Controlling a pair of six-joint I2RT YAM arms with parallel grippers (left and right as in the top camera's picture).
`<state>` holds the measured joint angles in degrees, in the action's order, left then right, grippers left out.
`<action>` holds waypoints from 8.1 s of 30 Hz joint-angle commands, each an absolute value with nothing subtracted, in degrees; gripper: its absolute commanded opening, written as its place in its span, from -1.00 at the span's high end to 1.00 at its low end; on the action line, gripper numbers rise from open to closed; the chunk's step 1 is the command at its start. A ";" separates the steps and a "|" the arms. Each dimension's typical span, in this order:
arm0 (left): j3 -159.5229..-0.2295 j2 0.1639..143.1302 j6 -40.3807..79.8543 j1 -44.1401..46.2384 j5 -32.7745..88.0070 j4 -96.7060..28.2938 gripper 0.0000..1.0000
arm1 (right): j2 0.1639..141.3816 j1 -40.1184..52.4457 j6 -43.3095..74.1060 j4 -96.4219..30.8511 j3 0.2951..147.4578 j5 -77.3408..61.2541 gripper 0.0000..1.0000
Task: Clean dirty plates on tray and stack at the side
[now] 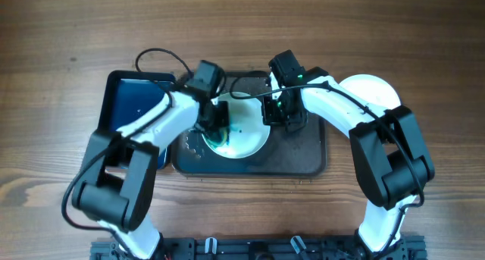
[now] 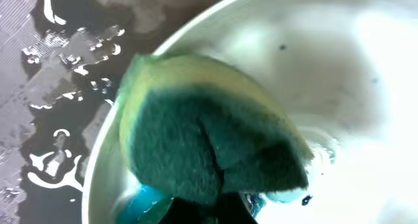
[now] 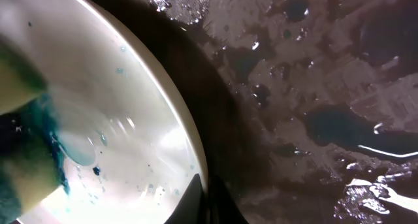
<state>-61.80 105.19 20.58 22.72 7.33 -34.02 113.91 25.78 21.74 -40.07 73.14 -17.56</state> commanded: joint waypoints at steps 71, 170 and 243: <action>-62.85 105.97 29.21 24.53 -12.23 -34.35 0.92 | 115.42 25.52 14.55 -39.81 75.64 -29.45 0.91; -85.34 100.25 33.45 -1.02 -17.39 -59.35 0.92 | 94.85 38.85 21.19 -48.05 75.88 42.63 0.91; -85.34 100.27 24.14 -1.04 -10.46 -64.38 0.92 | 94.06 -21.69 20.21 -49.04 66.41 -15.59 0.23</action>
<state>-84.84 100.86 27.51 -1.04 -10.96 -63.86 95.20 -22.17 23.75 -46.04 60.42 -11.18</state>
